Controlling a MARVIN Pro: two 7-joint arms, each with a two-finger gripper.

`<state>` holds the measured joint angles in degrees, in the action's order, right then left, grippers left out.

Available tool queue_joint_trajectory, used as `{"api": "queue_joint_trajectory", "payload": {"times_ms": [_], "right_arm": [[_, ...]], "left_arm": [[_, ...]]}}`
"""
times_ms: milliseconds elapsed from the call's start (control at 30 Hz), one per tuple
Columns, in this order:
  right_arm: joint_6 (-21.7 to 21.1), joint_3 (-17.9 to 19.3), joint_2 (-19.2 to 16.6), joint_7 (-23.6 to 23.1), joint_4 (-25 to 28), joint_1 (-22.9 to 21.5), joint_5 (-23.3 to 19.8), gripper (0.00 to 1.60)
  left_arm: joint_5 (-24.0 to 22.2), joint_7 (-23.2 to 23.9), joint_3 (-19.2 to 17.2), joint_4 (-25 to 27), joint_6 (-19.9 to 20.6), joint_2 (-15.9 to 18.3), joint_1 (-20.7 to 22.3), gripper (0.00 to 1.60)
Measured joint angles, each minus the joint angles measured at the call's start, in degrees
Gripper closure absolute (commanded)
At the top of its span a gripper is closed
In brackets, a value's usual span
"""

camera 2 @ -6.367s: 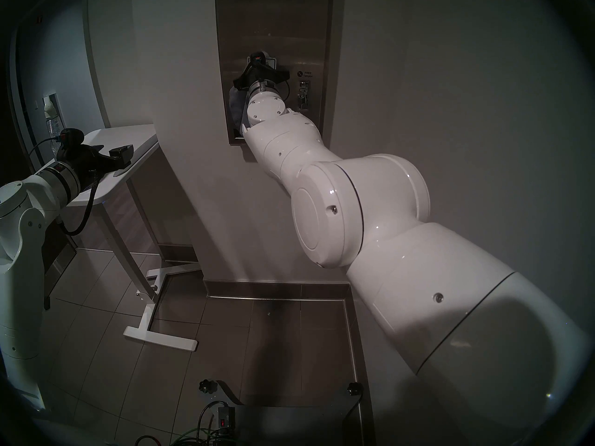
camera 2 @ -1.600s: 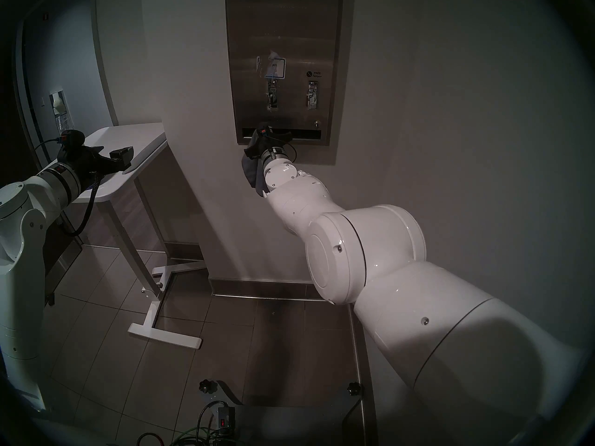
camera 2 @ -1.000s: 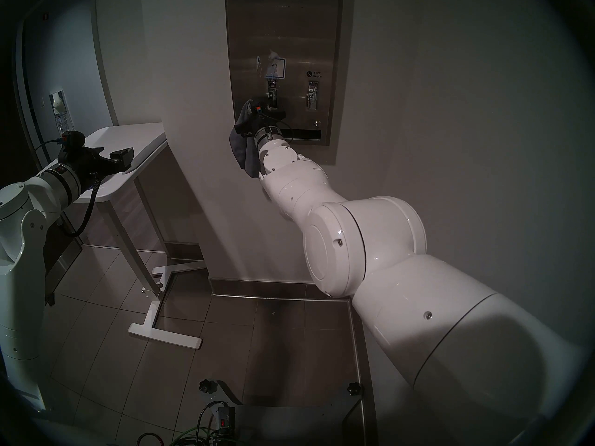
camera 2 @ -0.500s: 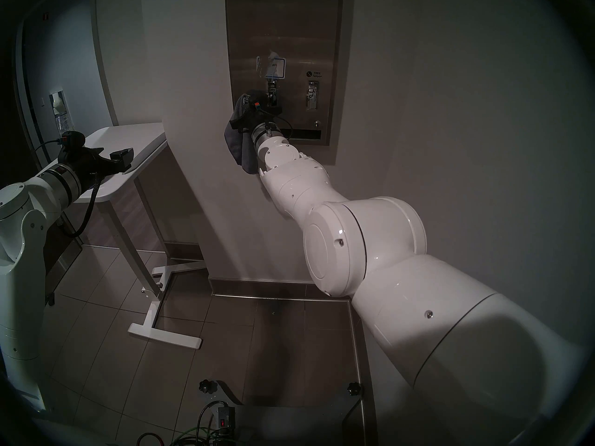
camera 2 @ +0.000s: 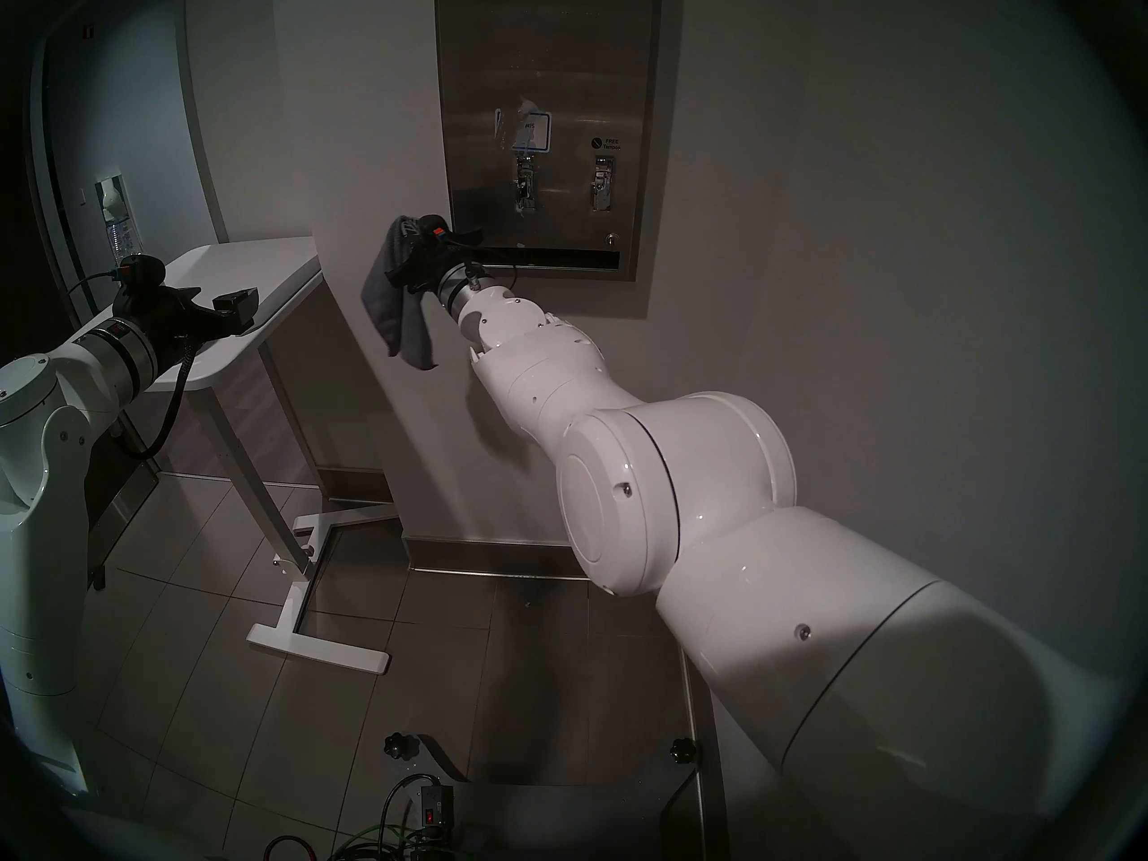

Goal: Pick up the cloth and wipe the surface

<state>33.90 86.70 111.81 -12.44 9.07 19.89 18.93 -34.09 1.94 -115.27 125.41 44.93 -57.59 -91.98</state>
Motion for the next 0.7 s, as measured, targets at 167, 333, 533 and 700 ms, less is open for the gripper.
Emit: {"api": "queue_joint_trajectory", "payload": {"times_ms": [167,333,533,700], "right_arm": [[0.65,-0.43,0.49,-2.45,0.33,-0.32,-0.21,1.60],[1.35,-0.74,0.89,-5.00,0.84,-0.90,-0.54,1.60],[2.08,-0.81,1.39,-7.85,1.43,-1.55,-0.98,1.60],[2.56,-0.78,1.81,-10.09,1.87,-2.02,-1.32,1.60]], "left_arm": [[0.01,-0.07,0.06,-0.07,0.06,0.00,-0.11,0.00],[0.01,-0.14,0.14,-0.17,0.13,0.00,-0.25,0.00],[0.02,-0.21,0.23,-0.27,0.20,0.01,-0.40,0.00],[-0.15,-0.01,0.30,-0.28,0.20,0.01,-0.42,0.00]]}}
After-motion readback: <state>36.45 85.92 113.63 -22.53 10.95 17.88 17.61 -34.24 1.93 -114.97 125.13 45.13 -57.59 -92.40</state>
